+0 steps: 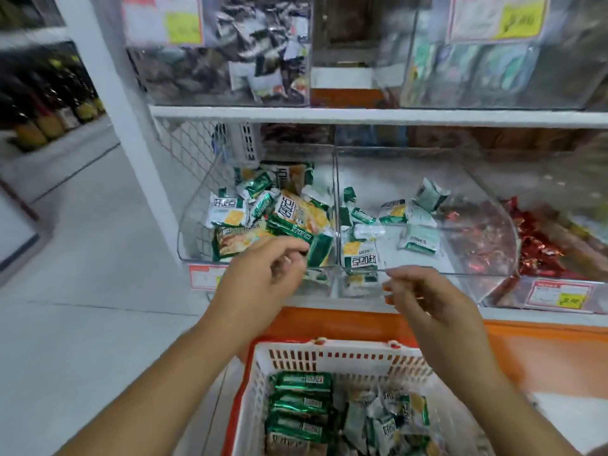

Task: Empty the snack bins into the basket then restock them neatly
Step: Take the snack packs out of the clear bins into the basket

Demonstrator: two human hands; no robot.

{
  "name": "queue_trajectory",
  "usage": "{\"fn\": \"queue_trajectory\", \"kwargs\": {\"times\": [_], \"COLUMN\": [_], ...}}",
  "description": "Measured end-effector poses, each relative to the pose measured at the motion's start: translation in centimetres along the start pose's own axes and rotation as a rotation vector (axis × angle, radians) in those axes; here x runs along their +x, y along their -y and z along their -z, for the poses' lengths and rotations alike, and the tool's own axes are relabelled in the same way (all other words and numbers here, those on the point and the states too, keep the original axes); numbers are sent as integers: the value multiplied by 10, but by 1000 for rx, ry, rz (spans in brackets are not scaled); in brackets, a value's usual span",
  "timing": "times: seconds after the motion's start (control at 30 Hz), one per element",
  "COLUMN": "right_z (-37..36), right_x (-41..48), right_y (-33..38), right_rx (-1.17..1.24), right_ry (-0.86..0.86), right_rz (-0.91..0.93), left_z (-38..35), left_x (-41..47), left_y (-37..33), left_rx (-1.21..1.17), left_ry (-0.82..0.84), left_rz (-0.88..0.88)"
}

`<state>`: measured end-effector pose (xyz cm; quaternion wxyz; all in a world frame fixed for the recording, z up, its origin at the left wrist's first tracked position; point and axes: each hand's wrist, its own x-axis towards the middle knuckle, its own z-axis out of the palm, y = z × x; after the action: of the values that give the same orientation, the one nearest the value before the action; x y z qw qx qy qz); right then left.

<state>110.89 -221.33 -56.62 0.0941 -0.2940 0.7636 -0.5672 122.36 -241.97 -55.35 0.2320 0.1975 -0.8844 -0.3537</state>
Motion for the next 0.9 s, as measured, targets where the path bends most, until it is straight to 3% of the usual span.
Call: {"fn": "queue_trajectory", "kwargs": {"times": [0.13, 0.3, 0.47, 0.6, 0.73, 0.9], "right_z": [-13, -19, -23, -21, -21, -18], "right_x": [55, 114, 141, 147, 149, 147], "right_y": [13, -1, -16, -25, -34, -33], "right_rx": [-230, -544, -516, -392, -397, -400], "right_ry": [107, 363, 548, 533, 483, 547], "right_rz": [105, -165, -371, -443, -443, -399], "left_z": [19, 2, -12, -19, -25, -26], "left_x": [24, 42, 59, 68, 72, 71], "left_y": [35, 40, 34, 30, 26, 25], "left_rx": [118, 193, 194, 278, 371, 286], "left_ry": [-78, 109, 150, 256, 303, 257], "left_rz": [72, 83, 96, 132, 133, 157]}}
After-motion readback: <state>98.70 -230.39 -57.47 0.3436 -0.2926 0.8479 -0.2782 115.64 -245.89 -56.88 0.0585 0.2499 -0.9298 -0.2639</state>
